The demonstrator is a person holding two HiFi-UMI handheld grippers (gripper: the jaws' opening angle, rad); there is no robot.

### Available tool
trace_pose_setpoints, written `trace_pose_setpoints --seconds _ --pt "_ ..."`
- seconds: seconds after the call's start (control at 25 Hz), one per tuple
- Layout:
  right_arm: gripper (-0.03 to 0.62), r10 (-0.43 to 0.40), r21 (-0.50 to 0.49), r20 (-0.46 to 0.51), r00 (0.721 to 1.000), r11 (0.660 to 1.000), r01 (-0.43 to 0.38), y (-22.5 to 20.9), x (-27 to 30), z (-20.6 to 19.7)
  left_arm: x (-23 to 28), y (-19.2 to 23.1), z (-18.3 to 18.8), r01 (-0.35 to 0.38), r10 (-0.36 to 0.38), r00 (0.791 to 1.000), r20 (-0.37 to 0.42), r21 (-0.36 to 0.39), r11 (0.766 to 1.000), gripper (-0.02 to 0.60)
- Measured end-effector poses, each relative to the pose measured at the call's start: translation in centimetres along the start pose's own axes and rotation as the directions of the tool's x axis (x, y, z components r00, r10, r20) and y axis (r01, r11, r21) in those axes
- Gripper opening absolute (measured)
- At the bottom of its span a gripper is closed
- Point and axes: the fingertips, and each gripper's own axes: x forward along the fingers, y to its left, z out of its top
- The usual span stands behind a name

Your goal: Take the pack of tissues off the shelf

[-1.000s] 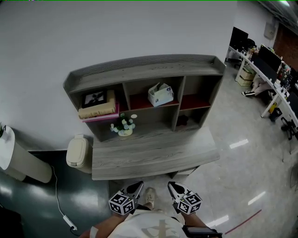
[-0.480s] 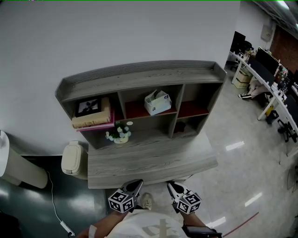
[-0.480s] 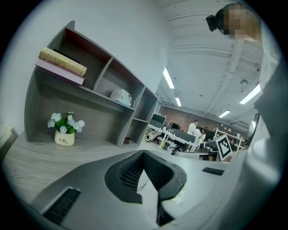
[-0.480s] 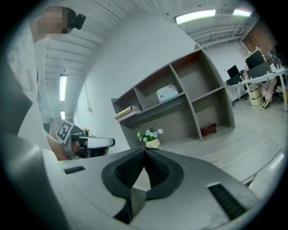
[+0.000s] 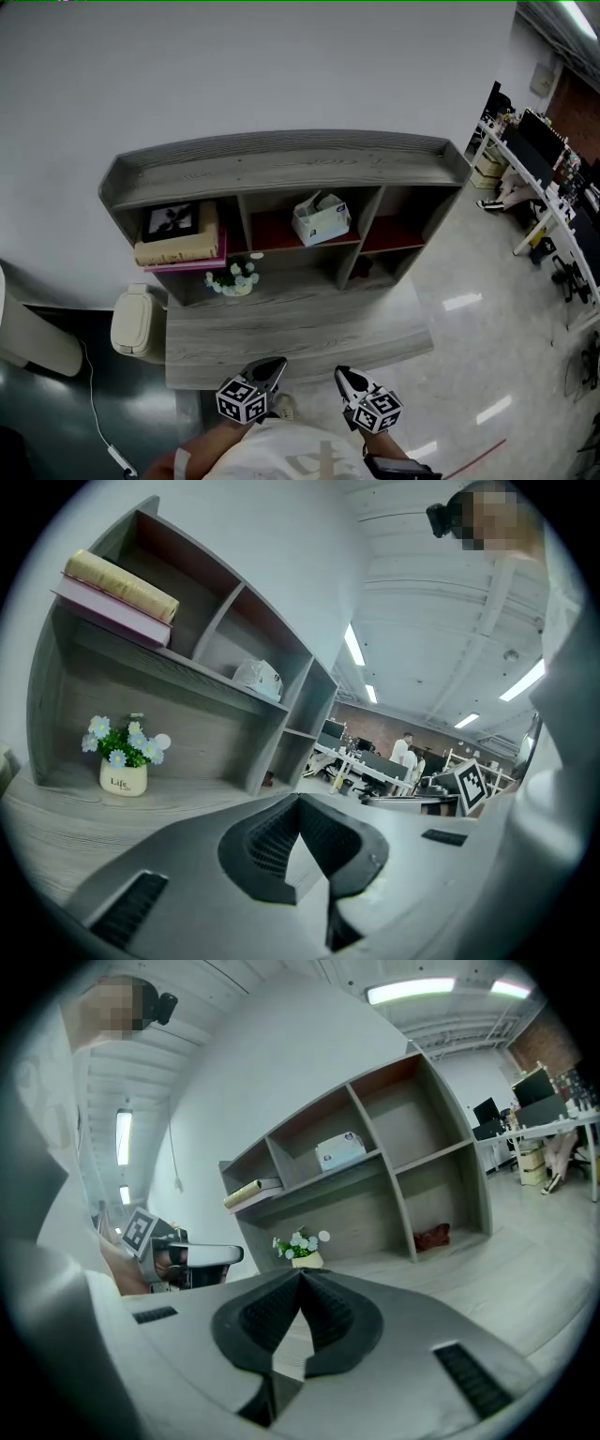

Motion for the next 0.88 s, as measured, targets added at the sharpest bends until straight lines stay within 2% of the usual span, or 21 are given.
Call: trace_pose_setpoints --seconds 0.64,0.88 --pt "0.005 -0.051 -0.029 0.051 0.997 0.998 0.052 -2.5 5.2 3.8 3.7 5.2 4.8 0.032 -0.034 0.999 0.033 0.045 0.998 0.012" --pt "0.005 -0.07 -0.04 0.055 0.996 0.997 0.072 -2.7 6.0 4.6 3.8 5.9 6.1 0.037 -0.039 0.998 0.054 0.052 0.998 0.012"
